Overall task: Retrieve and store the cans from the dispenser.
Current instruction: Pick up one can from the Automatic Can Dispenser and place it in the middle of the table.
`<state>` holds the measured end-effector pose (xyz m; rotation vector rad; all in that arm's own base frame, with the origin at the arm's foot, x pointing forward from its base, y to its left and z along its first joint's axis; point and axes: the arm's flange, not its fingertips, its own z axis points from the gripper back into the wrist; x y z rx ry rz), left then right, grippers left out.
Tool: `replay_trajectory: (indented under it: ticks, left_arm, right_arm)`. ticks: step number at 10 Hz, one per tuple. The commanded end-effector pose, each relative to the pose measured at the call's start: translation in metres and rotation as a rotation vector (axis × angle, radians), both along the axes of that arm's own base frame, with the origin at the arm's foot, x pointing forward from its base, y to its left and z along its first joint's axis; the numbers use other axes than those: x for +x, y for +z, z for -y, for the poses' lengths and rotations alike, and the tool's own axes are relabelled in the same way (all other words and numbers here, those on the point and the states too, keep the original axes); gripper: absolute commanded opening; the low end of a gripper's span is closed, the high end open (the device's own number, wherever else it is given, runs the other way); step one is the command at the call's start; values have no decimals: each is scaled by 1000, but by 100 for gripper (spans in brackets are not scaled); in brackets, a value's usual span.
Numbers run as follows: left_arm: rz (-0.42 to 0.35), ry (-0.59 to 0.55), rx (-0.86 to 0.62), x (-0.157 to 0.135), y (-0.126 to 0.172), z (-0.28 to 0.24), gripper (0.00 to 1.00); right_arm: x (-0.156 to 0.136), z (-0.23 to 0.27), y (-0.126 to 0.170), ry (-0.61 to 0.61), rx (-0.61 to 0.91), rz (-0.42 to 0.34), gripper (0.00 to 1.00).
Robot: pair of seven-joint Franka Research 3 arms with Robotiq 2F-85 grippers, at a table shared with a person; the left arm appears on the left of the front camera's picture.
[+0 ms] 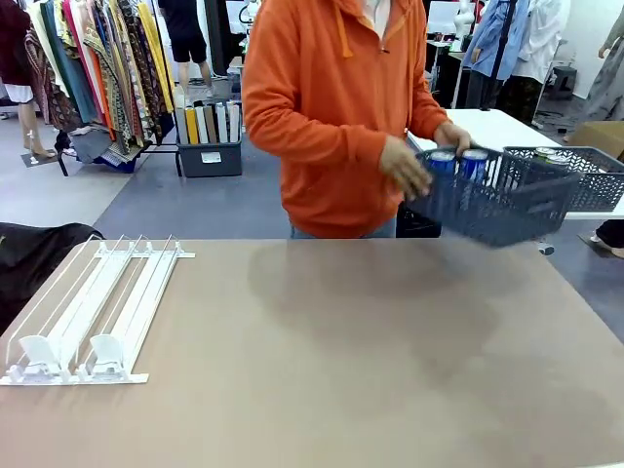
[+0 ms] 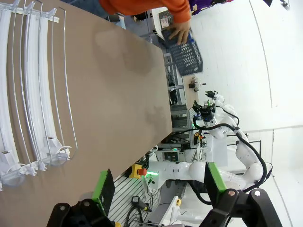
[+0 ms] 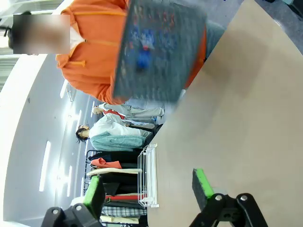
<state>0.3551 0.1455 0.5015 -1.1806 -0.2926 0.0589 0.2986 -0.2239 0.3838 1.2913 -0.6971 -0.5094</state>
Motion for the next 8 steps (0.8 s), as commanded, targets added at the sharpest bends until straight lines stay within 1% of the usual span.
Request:
replay_trajectory:
  ticks: [1,8]
  left_arm:
    - [5,-15,5,-3,0,-3,100]
    - [5,-15,5,-3,0,-3,100]
  right_arm:
    - [0,1,3,4,2,3,100]
    - [0,1,3,4,2,3,100]
